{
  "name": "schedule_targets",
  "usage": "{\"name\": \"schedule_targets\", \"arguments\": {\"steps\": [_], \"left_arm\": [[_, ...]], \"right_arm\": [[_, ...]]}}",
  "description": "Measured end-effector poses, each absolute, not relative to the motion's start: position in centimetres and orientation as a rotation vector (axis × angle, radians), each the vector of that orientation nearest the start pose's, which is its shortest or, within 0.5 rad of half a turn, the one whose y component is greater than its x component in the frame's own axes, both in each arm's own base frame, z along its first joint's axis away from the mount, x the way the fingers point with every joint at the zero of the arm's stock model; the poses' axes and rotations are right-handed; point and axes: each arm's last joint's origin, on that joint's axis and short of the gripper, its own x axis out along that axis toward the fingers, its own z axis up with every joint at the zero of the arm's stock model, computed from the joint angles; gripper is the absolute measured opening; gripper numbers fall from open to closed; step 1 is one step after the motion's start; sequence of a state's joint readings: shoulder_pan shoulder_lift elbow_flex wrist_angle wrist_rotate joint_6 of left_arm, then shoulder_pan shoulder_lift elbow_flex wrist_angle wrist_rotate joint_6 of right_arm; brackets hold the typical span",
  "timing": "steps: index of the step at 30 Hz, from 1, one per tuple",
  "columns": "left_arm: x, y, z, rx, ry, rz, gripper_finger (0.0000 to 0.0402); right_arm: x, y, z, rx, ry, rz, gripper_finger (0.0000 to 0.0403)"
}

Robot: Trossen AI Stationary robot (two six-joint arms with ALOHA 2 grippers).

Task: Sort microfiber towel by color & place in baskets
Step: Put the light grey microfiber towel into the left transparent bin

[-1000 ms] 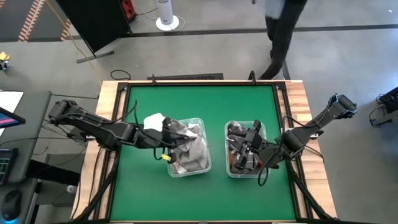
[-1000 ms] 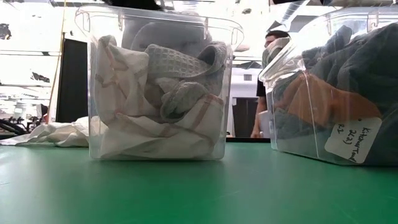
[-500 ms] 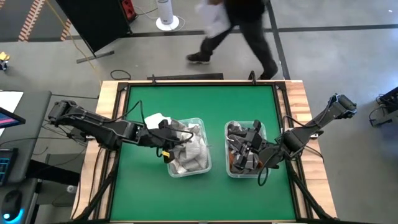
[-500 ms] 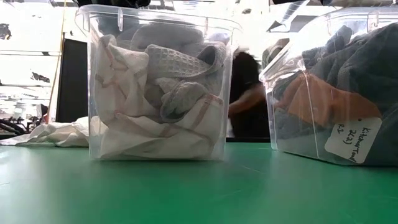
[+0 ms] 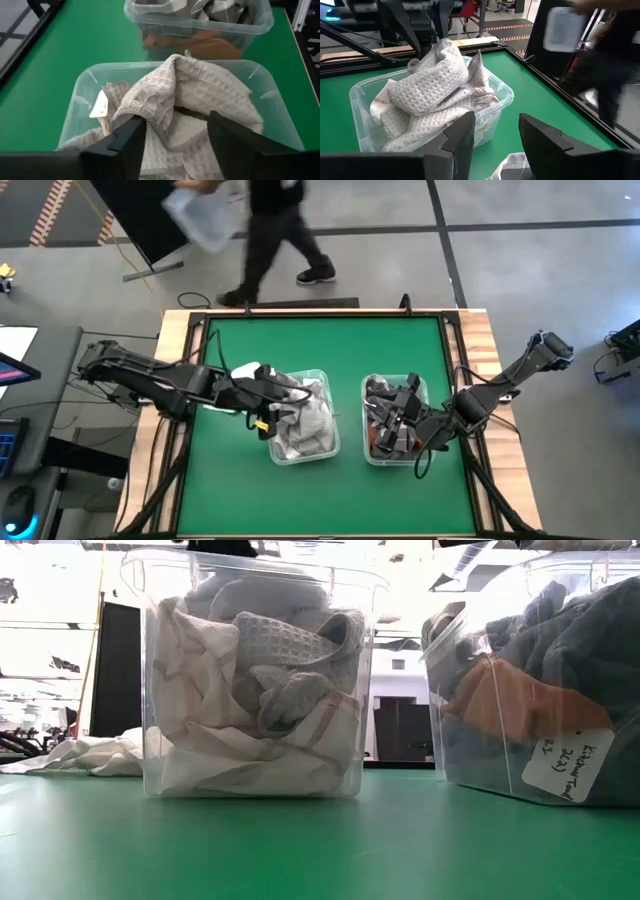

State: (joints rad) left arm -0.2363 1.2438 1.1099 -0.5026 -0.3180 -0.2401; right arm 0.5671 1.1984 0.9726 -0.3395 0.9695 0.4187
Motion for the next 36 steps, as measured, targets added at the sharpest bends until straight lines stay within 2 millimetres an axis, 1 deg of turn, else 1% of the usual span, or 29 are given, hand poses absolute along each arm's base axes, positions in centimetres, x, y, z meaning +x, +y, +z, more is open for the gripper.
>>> {"name": "schedule_targets", "arguments": {"steps": [3, 5, 9, 12, 15, 18, 24, 26, 29, 31, 34, 36], "left_arm": [[25.6, -5.3, 33.4, -0.051, 0.599, 0.149, 0.0220], [25.6, -5.3, 33.9, -0.046, 0.587, 0.145, 0.0227], [25.6, -5.2, 35.3, 0.002, 0.553, 0.136, 0.0231], [25.6, -5.1, 36.4, 0.045, 0.513, 0.165, 0.0231], [25.9, -5.1, 36.6, 0.052, 0.480, 0.168, 0.0231], [27.2, -5.5, 35.2, 0.054, 0.532, 0.171, 0.0231], [30.5, -6.3, 30.6, 0.003, 0.698, 0.194, 0.0231], [31.4, -6.4, 28.7, -0.026, 0.783, 0.201, 0.0231], [32.3, -5.9, 25.6, -0.065, 0.947, 0.234, 0.0231], [32.8, -5.5, 24.0, -0.085, 1.018, 0.258, 0.0231], [33.8, -5.4, 22.1, -0.103, 1.078, 0.253, 0.0231], [34.3, -5.5, 21.3, -0.111, 1.094, 0.231, 0.0231]], "right_arm": [[22.1, 11.3, 30.8, 0.013, 0.317, -0.465, 0.0185], [22.1, 11.3, 30.8, 0.014, 0.316, -0.465, 0.0185], [22.1, 11.3, 30.8, 0.014, 0.316, -0.465, 0.0185], [22.1, 11.3, 30.8, 0.014, 0.316, -0.465, 0.0185], [22.1, 11.3, 30.8, 0.014, 0.316, -0.465, 0.0185], [22.1, 11.3, 30.8, 0.013, 0.316, -0.465, 0.0185], [22.1, 11.3, 30.8, 0.013, 0.316, -0.465, 0.0185], [22.1, 11.3, 30.8, 0.013, 0.316, -0.465, 0.0185], [22.1, 11.3, 30.8, 0.013, 0.317, -0.465, 0.0185], [22.1, 11.3, 30.8, 0.013, 0.316, -0.465, 0.0185], [22.1, 11.3, 30.8, 0.013, 0.316, -0.465, 0.0185], [22.1, 11.3, 30.8, 0.012, 0.317, -0.465, 0.0185]]}}
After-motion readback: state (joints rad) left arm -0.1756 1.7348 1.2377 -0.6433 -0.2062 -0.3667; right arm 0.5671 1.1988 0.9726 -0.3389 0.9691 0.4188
